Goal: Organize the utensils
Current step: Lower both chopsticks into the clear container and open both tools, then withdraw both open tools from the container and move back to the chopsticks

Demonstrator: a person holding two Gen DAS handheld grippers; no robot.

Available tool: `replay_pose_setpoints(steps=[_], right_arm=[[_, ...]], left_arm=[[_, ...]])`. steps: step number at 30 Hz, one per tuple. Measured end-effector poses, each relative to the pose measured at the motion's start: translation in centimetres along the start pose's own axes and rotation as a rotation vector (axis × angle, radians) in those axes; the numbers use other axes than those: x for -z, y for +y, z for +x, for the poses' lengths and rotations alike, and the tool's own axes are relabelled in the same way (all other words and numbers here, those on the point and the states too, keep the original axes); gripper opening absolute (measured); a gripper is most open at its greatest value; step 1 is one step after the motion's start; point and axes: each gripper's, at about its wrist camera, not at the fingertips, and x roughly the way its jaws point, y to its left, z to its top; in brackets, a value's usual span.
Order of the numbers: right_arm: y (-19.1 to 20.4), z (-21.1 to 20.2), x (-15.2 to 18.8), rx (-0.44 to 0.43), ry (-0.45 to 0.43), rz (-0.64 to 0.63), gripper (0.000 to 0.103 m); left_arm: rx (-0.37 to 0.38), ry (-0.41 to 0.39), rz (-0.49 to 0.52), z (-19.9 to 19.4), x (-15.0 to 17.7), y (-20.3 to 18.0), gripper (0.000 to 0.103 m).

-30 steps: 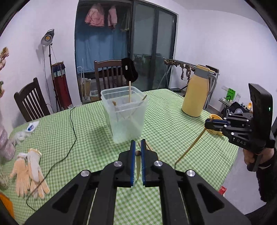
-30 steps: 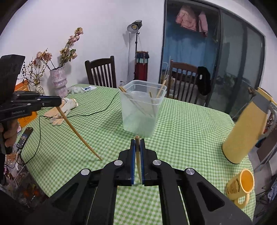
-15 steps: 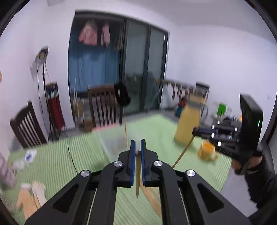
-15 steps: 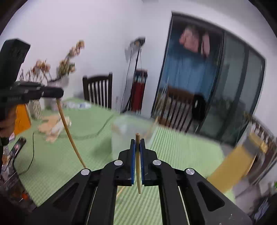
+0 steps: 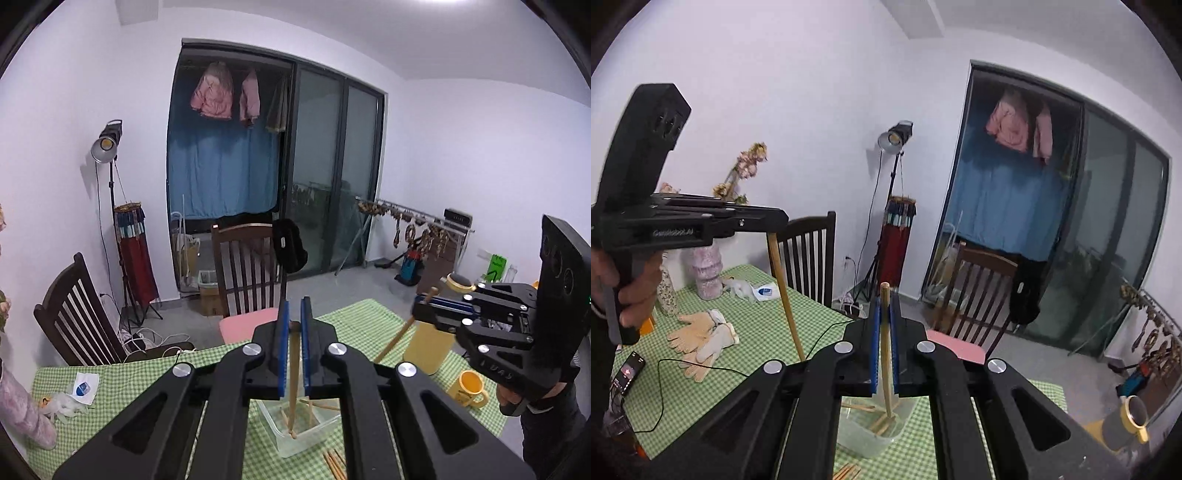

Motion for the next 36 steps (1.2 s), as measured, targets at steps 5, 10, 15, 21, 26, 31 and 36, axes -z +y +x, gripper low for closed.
replay_pose_setpoints(steps=[5, 10, 15, 21, 26, 31, 36], right_arm=[[-0.3, 5.0, 1.9, -0.043, 0.104, 0.046, 0.005], [-0.4, 9.4, 4.2, -0.064, 0.240, 0.062, 0.005], [-0.2, 12.3, 6.4, -0.091, 0.363, 0.096, 0.005], [-0.2, 17.0, 9.5, -0.134, 0.505, 0.175, 0.005], [-0.8, 19.3, 10.4, -0.146, 0.526, 0.230, 0.006], [-2.8, 18.5, 9.6, -0.038, 0.428, 0.319, 0.067], [-4.6, 15.0, 9.1, 0.022, 0.334, 0.342, 0.067]], left_arm=[[0.005, 0.084, -0.010, 4.9, 1.6, 1.1, 0.003], [0.018, 0.204, -0.013, 9.8, 3.9, 1.7, 0.003], [0.023, 0.301, -0.024, 13.7, 6.6, 2.6, 0.003], [0.027, 0.410, -0.085, 18.1, 10.1, 4.0, 0.003], [0.028, 0.445, -0.110, 20.7, 11.7, 4.8, 0.004], [-0.022, 0.392, -0.169, 19.0, 11.2, 5.8, 0.017], [-0.082, 0.266, -0.161, 13.9, 11.6, 5.9, 0.032]])
